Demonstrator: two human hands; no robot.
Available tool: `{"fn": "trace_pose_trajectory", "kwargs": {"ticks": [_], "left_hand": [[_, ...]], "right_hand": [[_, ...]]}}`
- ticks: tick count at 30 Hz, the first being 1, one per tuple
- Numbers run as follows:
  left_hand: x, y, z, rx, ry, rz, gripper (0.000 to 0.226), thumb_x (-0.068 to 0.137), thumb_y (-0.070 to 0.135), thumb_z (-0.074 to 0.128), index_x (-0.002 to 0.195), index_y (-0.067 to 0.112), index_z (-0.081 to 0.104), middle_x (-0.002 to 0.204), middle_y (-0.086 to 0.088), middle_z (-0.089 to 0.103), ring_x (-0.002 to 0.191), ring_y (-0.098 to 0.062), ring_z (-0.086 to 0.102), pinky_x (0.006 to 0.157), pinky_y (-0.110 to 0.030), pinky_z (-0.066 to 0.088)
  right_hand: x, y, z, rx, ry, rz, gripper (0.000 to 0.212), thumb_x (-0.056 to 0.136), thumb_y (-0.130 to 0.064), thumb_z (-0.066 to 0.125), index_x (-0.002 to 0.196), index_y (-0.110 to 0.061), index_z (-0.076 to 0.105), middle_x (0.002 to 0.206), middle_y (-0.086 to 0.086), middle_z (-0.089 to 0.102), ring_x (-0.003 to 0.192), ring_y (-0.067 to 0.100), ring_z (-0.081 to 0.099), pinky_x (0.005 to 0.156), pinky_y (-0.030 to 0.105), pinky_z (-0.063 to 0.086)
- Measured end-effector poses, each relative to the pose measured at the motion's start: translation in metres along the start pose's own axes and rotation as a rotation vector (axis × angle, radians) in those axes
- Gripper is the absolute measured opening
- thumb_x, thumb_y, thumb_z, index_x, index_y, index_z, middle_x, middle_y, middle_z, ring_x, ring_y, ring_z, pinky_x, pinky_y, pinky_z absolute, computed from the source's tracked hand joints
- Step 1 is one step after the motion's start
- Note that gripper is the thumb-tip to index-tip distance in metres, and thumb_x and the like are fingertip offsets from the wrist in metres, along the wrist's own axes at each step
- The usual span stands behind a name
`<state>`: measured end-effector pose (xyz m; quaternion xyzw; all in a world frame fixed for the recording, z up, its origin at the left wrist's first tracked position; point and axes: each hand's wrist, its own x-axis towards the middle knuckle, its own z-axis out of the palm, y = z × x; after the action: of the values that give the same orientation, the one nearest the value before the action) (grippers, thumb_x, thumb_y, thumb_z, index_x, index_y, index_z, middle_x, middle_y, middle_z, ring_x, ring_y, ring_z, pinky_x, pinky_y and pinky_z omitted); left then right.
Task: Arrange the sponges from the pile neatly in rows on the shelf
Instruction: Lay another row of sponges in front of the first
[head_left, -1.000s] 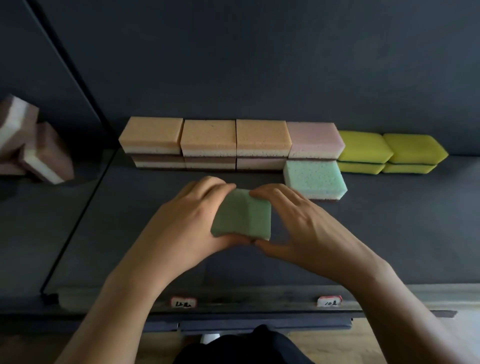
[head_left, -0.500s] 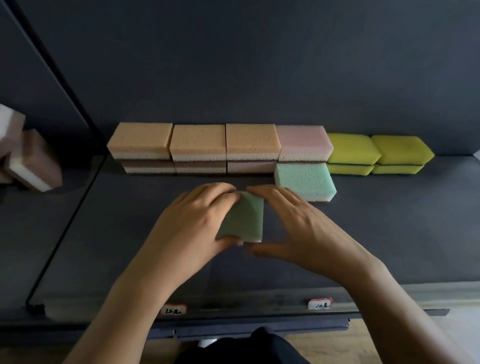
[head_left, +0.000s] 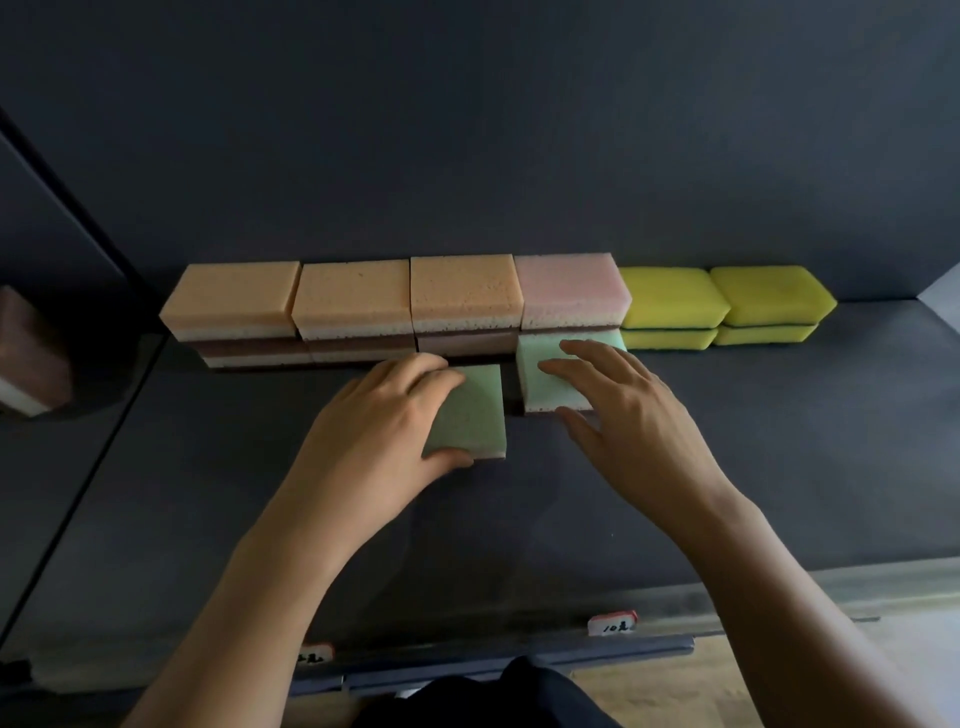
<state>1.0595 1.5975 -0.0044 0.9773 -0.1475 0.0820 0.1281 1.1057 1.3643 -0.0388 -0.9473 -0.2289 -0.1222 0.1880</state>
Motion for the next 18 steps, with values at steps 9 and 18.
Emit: {"fn": "trace_pose_trajectory", "kwargs": {"ticks": [9,18], "left_hand": [[0.013,0.0,0.011,0.009,-0.012,-0.017,0.069,0.076,0.043,0.077,0.136,0.02,0.051,0.136,0.008,0.049,0.119,-0.017,0.052,0.095,-0.036,0.045],[0.026,0.002,0.018,0.017,-0.001,-0.026,0.066,0.075,0.041,0.078,0.132,0.019,0.054,0.133,0.006,0.05,0.115,-0.018,0.054,0.092,-0.035,0.046]], "right_hand": [[0.002,0.008,0.009,-0.077,0.033,0.011,0.047,0.084,-0.012,0.074,0.127,-0.025,0.061,0.133,0.002,0.059,0.122,0.027,0.055,0.092,0.045,0.05],[0.002,0.011,0.009,-0.083,0.035,0.002,0.047,0.083,-0.014,0.074,0.126,-0.026,0.061,0.133,0.001,0.058,0.121,0.026,0.056,0.09,0.044,0.05]]}}
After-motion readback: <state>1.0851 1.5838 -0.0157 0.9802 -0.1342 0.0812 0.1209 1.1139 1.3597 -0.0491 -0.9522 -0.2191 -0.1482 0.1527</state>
